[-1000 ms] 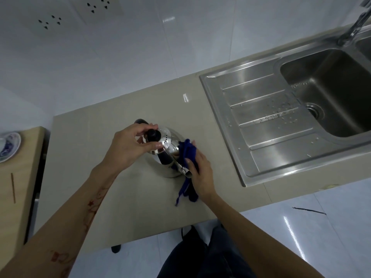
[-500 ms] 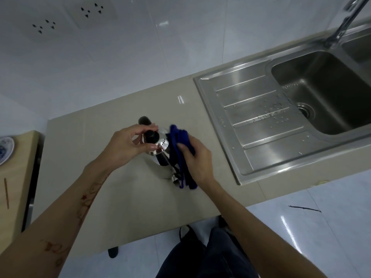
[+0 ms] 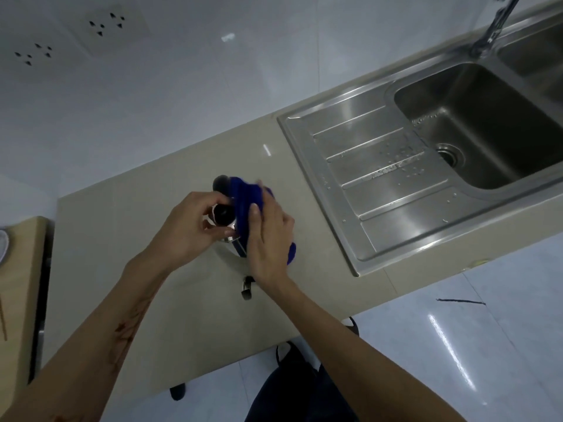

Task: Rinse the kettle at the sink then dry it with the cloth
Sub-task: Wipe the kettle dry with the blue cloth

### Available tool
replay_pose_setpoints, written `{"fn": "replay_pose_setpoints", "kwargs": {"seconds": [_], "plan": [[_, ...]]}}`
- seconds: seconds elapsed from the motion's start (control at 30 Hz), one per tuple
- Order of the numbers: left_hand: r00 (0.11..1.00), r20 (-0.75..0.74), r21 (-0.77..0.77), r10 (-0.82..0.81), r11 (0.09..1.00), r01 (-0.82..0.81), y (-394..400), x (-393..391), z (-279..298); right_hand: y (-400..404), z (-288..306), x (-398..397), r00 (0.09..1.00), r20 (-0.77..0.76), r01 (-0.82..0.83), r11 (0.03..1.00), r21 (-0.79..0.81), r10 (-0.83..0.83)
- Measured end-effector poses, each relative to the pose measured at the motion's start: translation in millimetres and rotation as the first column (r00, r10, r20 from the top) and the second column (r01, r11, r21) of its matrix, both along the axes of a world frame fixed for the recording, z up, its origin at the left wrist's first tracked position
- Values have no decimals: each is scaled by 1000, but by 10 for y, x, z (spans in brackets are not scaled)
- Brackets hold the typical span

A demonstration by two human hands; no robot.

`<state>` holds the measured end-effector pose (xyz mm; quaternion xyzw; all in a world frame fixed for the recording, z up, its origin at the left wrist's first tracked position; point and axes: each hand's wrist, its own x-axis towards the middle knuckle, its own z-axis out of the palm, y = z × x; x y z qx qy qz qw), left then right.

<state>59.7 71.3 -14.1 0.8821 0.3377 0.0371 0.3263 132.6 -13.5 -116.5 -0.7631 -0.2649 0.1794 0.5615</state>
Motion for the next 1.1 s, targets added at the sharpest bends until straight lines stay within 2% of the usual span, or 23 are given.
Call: {"fn": "replay_pose_setpoints", "kwargs": {"seconds": [0.07, 0.1, 0.13, 0.2, 0.27, 0.3, 0.33, 0.4, 0.47, 0.53, 0.6, 0.7, 0.73, 0.83, 0.97, 1.0, 1.1], "plan": [[997, 9, -86, 70, 994, -69, -25, -42, -29, -41, -155, -36, 990, 136, -41, 999, 4, 40], [994, 1, -128, 106, 986, -105, -12, -73, -32, -112, -294, -15, 995, 95, -8, 1000, 11, 7], [992, -7, -161, 130, 979, -129, 12, -101, -32, -177, -405, 33, 999, -21, 50, 999, -6, -50], [988, -17, -196, 152, 969, -152, 50, -132, -42, -216, -565, 190, 963, -246, 66, 981, -185, -111], [986, -37, -136, 164, 977, -167, 41, -118, -67, -144, -516, 331, 926, -360, -28, 933, -358, -110], [984, -51, -72, 170, 982, -173, 26, -104, -97, -81, -433, 375, 922, -375, -63, 920, -387, -94], [984, -53, -11, 171, 985, -171, 4, -92, -124, -31, -309, 396, 925, -375, -72, 936, -346, -67], [988, -17, 34, 156, 987, -155, -15, -78, -154, 64, -74, 347, 955, -297, -38, 996, -81, 12], [994, 1, -33, 113, 993, -112, 34, -109, -143, 101, 4, 208, 986, -133, -84, 992, 97, 96], [999, -10, -139, 52, 989, -52, 130, -204, -113, 19, -141, 92, 994, -13, -106, 982, 153, 110], [1000, 1, -277, 19, 961, -18, 225, -311, -78, -135, -446, 93, 995, -88, -41, 993, 109, 50], [1000, 14, -409, 6, 912, 0, 291, -424, -88, -121, -644, 205, 987, -155, 2, 982, -188, -31], [1000, 19, -422, 14, 906, -4, 302, -441, -106, -49, -524, 221, 986, -167, -8, 975, -220, -30], [999, 42, -434, 32, 901, -11, 298, -432, -117, 114, -77, 98, 991, -133, -21, 993, -112, 6], [1000, 13, -395, 21, 918, -14, 309, -428, -109, -177, -284, -84, 996, -83, -36, 999, -14, 35], [999, 12, -401, 30, 916, -23, 313, -430, -116, -195, -440, -20, 994, -109, -32, 999, -39, 27], [999, 19, -413, 36, 910, -25, 313, -439, -144, -80, -590, 207, 970, -242, -67, 957, -283, -4]]}}
